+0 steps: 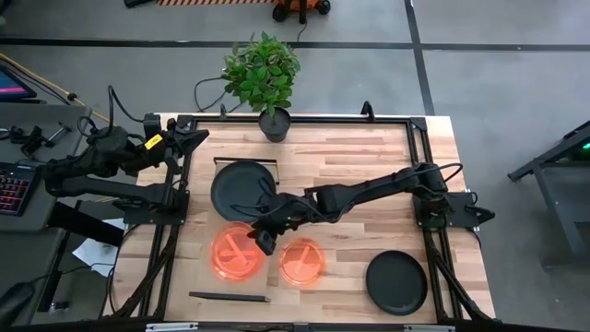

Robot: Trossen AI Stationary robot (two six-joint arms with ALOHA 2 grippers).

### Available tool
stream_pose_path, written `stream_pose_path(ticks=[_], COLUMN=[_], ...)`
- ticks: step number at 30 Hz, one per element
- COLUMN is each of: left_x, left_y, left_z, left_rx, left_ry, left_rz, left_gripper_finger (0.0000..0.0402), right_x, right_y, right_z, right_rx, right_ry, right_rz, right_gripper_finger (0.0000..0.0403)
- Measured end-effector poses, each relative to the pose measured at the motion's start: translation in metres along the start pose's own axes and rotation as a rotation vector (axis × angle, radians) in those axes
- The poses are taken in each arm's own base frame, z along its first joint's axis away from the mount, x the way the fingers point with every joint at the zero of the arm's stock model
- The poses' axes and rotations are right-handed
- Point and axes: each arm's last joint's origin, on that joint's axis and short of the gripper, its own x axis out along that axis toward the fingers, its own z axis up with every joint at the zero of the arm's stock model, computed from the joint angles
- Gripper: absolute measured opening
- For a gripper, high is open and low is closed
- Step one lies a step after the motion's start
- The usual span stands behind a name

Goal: Place and stack plates onto a shelf
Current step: Stack the black plate on top of the black plate on the shelf

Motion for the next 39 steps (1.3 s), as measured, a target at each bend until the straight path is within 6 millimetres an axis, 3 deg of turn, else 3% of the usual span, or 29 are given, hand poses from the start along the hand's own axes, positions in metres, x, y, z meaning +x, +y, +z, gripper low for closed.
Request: stream_pose_path(ticks=[6,13,20,26,33,39], left_x=[0.000,0.000,0.000,0.000,0.000,0.000], left_y=[0.000,0.000,0.000,0.000,0.000,0.000], left_z=[0.000,0.000,0.000,0.000,0.000,0.000], left_rx=[0.000,0.000,0.000,0.001,0.002,0.003], left_ry=[0.000,0.000,0.000,0.000,0.001,-0.004], left_rz=[0.000,0.001,0.000,0.001,0.002,0.011], left_gripper_finger=[0.0000,0.0000,0.0000,0.0000,0.0000,0.0000], right_x=[-0.006,-0.017,-0.061,-0.097,-0.135,-0.174], right_y=[0.003,0.002,-0.002,-0.021,-0.063,-0.076], right_z=[0.009,0.018,0.009,-0.036,-0.114,-0.178], right_rx=[-0.025,-0.083,-0.197,-0.165,0.174,0.341], right_ry=[0.056,0.133,0.290,0.451,0.415,0.629], right_rz=[0.070,0.085,-0.134,-0.304,-0.303,-0.351], right_gripper_finger=[0.0201,0.0217,0.0215,0.0215,0.0215,0.0215])
